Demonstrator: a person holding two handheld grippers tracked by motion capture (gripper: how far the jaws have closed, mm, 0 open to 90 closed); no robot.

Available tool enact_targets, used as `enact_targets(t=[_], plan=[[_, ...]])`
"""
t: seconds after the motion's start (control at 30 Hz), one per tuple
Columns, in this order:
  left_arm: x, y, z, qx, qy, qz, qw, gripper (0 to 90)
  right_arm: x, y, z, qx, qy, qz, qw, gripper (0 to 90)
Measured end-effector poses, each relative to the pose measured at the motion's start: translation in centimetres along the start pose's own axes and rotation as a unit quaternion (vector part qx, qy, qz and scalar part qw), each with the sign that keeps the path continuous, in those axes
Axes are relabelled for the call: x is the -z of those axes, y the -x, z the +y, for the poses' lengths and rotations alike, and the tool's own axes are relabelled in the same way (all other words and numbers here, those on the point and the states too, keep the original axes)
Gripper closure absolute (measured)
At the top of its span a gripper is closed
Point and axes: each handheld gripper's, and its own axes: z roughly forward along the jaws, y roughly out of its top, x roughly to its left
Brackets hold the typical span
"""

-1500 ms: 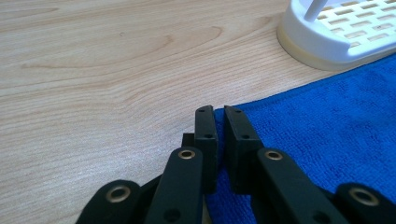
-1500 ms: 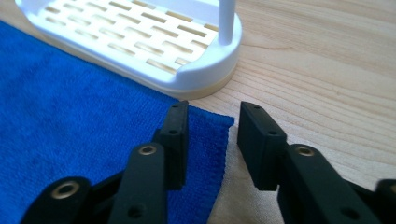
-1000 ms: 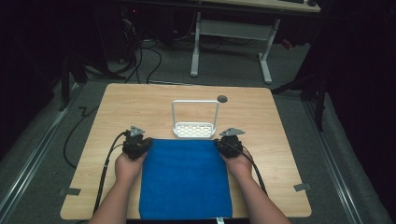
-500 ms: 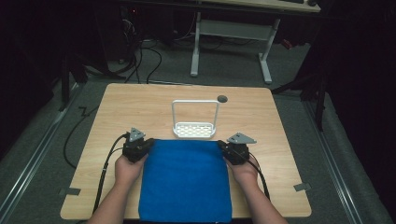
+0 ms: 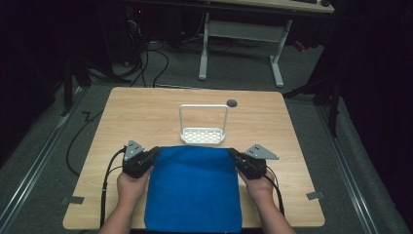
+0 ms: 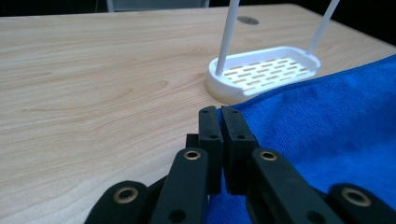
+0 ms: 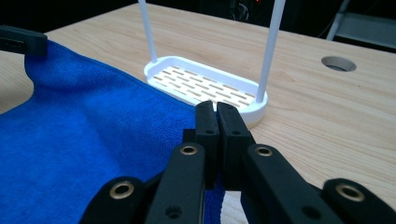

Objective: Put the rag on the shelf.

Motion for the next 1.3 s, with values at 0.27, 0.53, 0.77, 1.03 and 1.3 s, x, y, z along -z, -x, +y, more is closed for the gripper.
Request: enact_targets(t=[0.27, 0.53, 0.77, 1.03, 1.3], plan=[[2.0, 0.9, 1.2, -0.011, 0.043, -0.007, 0.9990, 87.8, 1.6, -0.3, 0.6, -0.003, 0.029, -0.001, 0.9996, 88.7], [3.5, 1.7, 2.4, -0.018, 0.078, -0.013, 0.9967, 87.8, 3.4, -0.3, 1.6, -0.004, 0.060, -0.006, 0.9982, 88.7], [4.5, 2.7, 3.4, -0.031, 0.102, -0.018, 0.9941, 87.9, 4.9, -0.4, 2.6, 0.003, 0.086, -0.011, 0.9963, 88.7], [5.3, 3.8, 4.8, -0.039, 0.125, -0.021, 0.9911, 87.9, 6.3, -0.5, 3.6, 0.006, 0.111, -0.017, 0.9937, 88.7], [5.8, 4.3, 6.2, -0.041, 0.146, -0.024, 0.9881, 88.0, 7.5, 0.0, 4.6, 0.007, 0.134, -0.024, 0.9907, 88.7]])
